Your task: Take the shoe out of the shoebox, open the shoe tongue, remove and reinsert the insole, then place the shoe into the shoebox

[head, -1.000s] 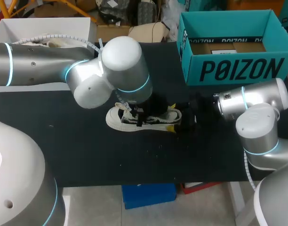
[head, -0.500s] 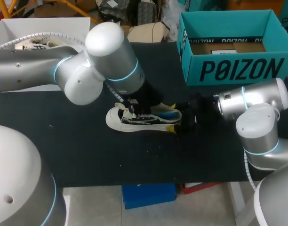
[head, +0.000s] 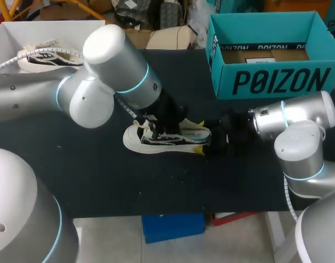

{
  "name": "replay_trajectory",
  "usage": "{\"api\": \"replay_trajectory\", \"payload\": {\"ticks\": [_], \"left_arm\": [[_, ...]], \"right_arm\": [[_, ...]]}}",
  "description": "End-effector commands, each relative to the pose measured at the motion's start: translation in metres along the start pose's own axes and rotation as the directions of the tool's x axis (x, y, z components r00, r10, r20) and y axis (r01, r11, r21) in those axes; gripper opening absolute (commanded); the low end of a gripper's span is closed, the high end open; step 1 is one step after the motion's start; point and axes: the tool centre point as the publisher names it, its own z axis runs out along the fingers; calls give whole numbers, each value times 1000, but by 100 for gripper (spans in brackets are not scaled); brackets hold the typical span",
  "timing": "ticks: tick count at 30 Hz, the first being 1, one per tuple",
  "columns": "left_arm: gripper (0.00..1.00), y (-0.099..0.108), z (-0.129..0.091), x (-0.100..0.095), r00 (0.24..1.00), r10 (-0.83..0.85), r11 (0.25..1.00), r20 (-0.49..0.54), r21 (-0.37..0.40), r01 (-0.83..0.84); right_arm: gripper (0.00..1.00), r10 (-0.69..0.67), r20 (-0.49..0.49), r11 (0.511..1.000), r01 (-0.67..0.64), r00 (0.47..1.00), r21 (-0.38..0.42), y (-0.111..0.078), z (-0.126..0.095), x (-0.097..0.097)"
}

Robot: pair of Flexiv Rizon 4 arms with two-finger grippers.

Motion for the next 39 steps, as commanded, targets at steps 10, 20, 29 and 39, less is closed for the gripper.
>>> {"api": "replay_trajectory", "payload": {"ticks": [10,20,29,39], "left_arm": [[60,3,6,6,998,50,998,-45,-22,-51],[76,11,23,15,998,59,994,-17,-90,-60],[80,24,25,3,991,-35,989,130,-139,53],[59,25,18,-4,964,-31,983,262,-168,77]], "right_arm": [[0,1,0,1000,-1,1000,1,-1,2,0],[0,1,0,1000,-1,1000,1,-1,2,0],[0,1,0,1000,-1,1000,1,-1,2,0],[0,1,0,1000,-1,1000,1,-1,2,0]]}}
